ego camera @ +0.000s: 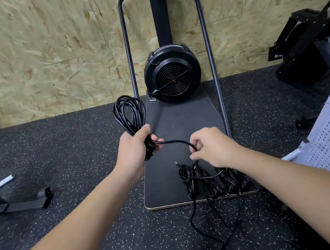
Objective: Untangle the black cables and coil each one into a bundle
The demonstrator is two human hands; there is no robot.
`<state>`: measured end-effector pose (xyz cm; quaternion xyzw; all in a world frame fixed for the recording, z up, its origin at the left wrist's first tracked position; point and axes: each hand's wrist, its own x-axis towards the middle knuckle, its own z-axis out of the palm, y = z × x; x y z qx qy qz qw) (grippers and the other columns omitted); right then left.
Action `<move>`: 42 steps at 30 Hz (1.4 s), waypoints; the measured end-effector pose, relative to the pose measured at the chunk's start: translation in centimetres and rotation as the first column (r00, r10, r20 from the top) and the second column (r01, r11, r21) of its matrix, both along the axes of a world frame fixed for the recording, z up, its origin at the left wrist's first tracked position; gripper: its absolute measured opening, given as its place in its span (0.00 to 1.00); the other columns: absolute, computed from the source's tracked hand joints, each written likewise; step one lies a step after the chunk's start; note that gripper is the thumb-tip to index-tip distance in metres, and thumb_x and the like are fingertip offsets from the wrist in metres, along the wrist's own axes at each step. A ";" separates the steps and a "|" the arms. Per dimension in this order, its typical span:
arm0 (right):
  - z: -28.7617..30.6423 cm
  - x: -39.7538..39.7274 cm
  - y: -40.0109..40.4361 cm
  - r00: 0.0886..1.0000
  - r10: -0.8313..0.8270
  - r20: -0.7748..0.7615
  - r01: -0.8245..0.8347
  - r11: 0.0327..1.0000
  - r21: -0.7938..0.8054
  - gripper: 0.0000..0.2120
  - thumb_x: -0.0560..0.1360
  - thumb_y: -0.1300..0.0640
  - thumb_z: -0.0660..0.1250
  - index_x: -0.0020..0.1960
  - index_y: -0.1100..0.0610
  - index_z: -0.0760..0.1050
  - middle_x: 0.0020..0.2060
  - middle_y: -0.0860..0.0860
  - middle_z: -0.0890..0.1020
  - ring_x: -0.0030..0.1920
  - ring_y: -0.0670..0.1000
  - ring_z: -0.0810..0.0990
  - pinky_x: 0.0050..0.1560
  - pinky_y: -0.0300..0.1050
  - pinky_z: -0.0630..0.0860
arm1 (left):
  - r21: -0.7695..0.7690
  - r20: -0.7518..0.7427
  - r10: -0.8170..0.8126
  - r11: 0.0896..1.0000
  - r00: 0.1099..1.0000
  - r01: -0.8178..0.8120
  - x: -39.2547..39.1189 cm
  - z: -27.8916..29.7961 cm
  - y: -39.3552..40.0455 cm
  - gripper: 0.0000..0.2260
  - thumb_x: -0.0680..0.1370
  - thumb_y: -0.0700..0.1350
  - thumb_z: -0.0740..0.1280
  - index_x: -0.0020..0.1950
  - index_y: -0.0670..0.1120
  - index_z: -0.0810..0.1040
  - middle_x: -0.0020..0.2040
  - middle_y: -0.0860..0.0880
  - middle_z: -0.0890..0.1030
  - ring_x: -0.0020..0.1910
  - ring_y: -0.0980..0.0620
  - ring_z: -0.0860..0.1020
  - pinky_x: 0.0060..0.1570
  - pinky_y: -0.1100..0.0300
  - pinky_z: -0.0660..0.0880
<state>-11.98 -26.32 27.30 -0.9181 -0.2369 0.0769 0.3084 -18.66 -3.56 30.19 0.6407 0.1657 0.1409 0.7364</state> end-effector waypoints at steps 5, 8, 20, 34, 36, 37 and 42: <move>0.6 0.0 0.8 0.797 0.129 -0.590 0.341 0.710 0.616 0.08 0.77 0.68 0.78 0.54 0.66 0.82 0.49 0.64 0.89 0.53 0.61 0.91 0.64 0.57 0.85 | -0.009 -0.007 0.020 1.000 1.000 -0.020 -0.1 0.3 0.0 0.09 0.86 0.45 0.69 0.48 0.44 0.77 0.40 0.46 0.80 0.45 0.38 0.85 0.41 0.53 0.83; 1.3 -0.1 1.2 0.667 0.312 -0.677 0.460 0.542 0.703 0.08 0.82 0.68 0.73 0.60 0.67 0.79 0.54 0.63 0.88 0.56 0.59 0.90 0.62 0.56 0.85 | -0.026 0.034 -0.002 1.000 0.999 0.003 -0.2 0.4 -0.4 0.08 0.86 0.44 0.69 0.51 0.41 0.77 0.41 0.43 0.78 0.43 0.40 0.83 0.44 0.52 0.85; 4.2 -0.9 -0.2 0.648 0.400 -0.648 -0.361 0.911 0.201 0.16 0.87 0.52 0.68 0.58 0.65 0.84 0.38 0.56 0.85 0.28 0.48 0.65 0.33 0.43 0.64 | -0.152 0.043 0.085 0.985 0.995 -0.077 0.2 0.3 2.3 0.06 0.87 0.43 0.69 0.52 0.42 0.77 0.40 0.45 0.79 0.43 0.42 0.85 0.53 0.43 0.85; 5.1 -1.2 0.6 0.946 0.200 -0.255 -0.005 0.796 0.605 0.16 0.82 0.47 0.76 0.45 0.60 0.86 0.32 0.56 0.66 0.33 0.53 0.60 0.36 0.48 0.57 | -0.004 -0.275 -0.345 0.934 0.897 0.358 -1.4 0.1 -1.0 0.31 0.73 0.75 0.72 0.51 0.47 0.81 0.38 0.49 0.76 0.35 0.51 0.76 0.40 0.54 0.80; 4.7 -1.4 1.3 0.959 0.094 -0.266 0.069 0.837 0.542 0.23 0.78 0.41 0.78 0.39 0.60 0.82 0.32 0.55 0.66 0.34 0.55 0.61 0.37 0.50 0.58 | -0.046 -0.294 -0.468 0.878 0.833 0.477 -1.9 -0.2 -2.3 0.31 0.69 0.77 0.74 0.50 0.50 0.80 0.39 0.51 0.76 0.36 0.53 0.75 0.42 0.54 0.80; 4.5 -1.5 1.6 0.955 0.054 -0.291 0.111 0.845 0.523 0.25 0.75 0.40 0.80 0.37 0.61 0.80 0.32 0.56 0.66 0.34 0.55 0.62 0.38 0.50 0.59 | -0.038 -0.290 -0.515 0.848 0.807 0.528 -2.1 -0.5 -2.8 0.26 0.72 0.73 0.76 0.48 0.51 0.80 0.39 0.52 0.75 0.37 0.53 0.74 0.42 0.54 0.80; 4.3 -2.1 2.6 0.892 0.152 -0.425 0.185 0.737 0.651 0.19 0.76 0.50 0.82 0.47 0.67 0.84 0.34 0.60 0.78 0.33 0.53 0.73 0.40 0.44 0.75 | -0.009 -0.220 -0.529 0.841 0.820 0.541 -2.0 -1.5 -3.3 0.05 0.80 0.35 0.70 0.52 0.45 0.79 0.41 0.48 0.75 0.37 0.51 0.74 0.42 0.53 0.79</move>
